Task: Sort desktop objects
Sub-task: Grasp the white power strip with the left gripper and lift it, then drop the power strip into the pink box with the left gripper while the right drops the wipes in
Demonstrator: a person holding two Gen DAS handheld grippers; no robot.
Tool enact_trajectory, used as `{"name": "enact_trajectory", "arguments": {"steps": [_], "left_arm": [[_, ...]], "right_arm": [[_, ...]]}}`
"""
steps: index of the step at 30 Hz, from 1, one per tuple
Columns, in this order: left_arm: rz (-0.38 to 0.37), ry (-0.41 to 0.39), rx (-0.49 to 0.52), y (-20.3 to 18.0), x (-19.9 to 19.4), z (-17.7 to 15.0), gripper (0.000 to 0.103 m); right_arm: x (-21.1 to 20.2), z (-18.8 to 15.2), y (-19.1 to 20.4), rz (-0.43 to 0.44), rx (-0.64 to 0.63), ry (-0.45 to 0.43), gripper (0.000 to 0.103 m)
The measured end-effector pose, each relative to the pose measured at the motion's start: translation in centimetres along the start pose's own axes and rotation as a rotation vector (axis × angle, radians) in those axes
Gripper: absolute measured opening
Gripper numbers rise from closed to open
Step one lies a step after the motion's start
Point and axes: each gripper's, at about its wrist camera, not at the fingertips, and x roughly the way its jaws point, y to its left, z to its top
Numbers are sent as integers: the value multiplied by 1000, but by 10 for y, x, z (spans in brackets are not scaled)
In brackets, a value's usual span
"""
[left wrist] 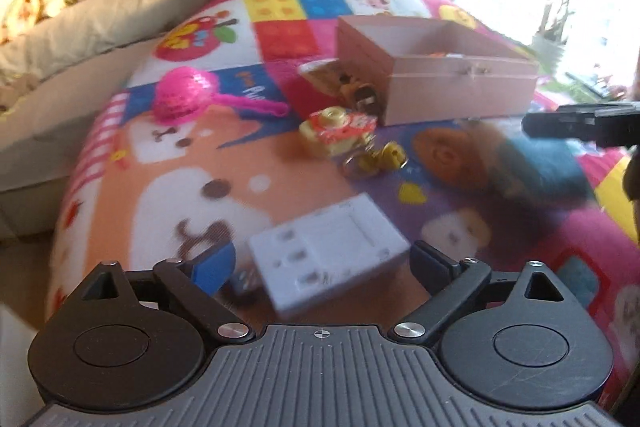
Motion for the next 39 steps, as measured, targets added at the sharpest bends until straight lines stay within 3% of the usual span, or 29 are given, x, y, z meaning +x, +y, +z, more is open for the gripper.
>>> {"name": "enact_trajectory", "arguments": {"steps": [3, 9, 12, 22, 24, 27, 28, 32, 36, 39], "left_arm": [[74, 19, -23, -1, -2, -5, 99], [-14, 71, -179, 5, -2, 3, 101], [-3, 70, -196, 2, 8, 8, 102], [45, 17, -48, -19, 34, 21, 102], [33, 8, -39, -20, 33, 22, 95], [30, 4, -8, -24, 30, 21, 95], [30, 4, 1, -26, 28, 20, 95], [-11, 1, 17, -27, 16, 20, 95], [-101, -42, 18, -25, -6, 46, 95], [-121, -148, 51, -28, -24, 84, 95]], "right_arm": [[1, -5, 0, -7, 24, -7, 103], [1, -6, 9, -25, -10, -18, 103], [0, -7, 11, -28, -19, -22, 103], [3, -8, 12, 1, -4, 28, 103], [8, -5, 14, 17, 6, 55, 103], [22, 1, 15, 3, 36, 120, 103], [26, 2, 16, -3, 45, 140, 100], [31, 1, 19, 3, 4, 197, 63], [9, 9, 20, 81, -86, 215, 54], [-27, 41, 11, 151, -88, 115, 54]]}}
